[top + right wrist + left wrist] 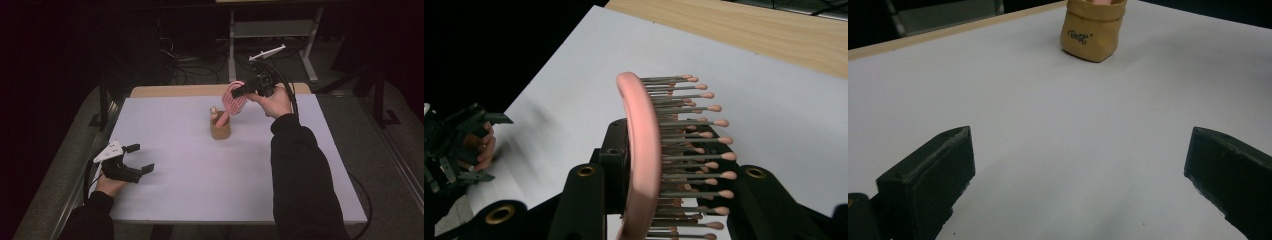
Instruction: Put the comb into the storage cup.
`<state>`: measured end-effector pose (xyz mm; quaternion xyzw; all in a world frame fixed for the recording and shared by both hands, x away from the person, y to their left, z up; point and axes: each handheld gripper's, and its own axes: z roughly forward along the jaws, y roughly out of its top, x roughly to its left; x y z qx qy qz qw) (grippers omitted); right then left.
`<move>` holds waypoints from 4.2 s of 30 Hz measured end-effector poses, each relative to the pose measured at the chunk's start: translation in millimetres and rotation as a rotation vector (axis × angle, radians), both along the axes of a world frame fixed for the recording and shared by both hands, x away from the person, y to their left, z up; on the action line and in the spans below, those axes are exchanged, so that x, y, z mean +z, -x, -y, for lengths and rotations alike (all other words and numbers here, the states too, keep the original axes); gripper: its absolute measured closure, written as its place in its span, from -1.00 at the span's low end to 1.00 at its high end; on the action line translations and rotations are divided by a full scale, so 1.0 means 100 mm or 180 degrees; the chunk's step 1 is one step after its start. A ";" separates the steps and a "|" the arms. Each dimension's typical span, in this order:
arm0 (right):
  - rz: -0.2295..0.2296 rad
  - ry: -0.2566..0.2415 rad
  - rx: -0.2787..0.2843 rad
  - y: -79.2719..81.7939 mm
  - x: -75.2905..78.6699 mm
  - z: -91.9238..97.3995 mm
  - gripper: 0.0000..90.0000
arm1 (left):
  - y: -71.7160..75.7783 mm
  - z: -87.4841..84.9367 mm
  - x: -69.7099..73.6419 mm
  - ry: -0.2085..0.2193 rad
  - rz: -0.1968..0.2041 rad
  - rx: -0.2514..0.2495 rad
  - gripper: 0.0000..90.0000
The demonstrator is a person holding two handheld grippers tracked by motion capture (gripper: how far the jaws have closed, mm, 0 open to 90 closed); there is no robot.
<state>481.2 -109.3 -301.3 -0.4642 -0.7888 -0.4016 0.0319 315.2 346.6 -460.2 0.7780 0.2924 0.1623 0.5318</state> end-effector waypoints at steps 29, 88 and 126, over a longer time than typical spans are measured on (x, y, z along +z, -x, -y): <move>-0.0230 -0.0330 -0.0184 0.01 -0.20 0.29 -0.36 | 0.01 0.01 0.00 -0.0081 0.0051 0.0078 -1.00; 0.0201 -0.0093 -0.0520 0.65 -0.62 1.26 -1.00 | 0.01 0.02 -0.04 -0.0029 -0.0051 0.0064 -1.00; 0.0337 -0.0111 -0.0365 1.17 -0.88 1.43 -1.00 | 0.02 0.01 -0.03 0.0009 -0.0044 0.0051 -1.00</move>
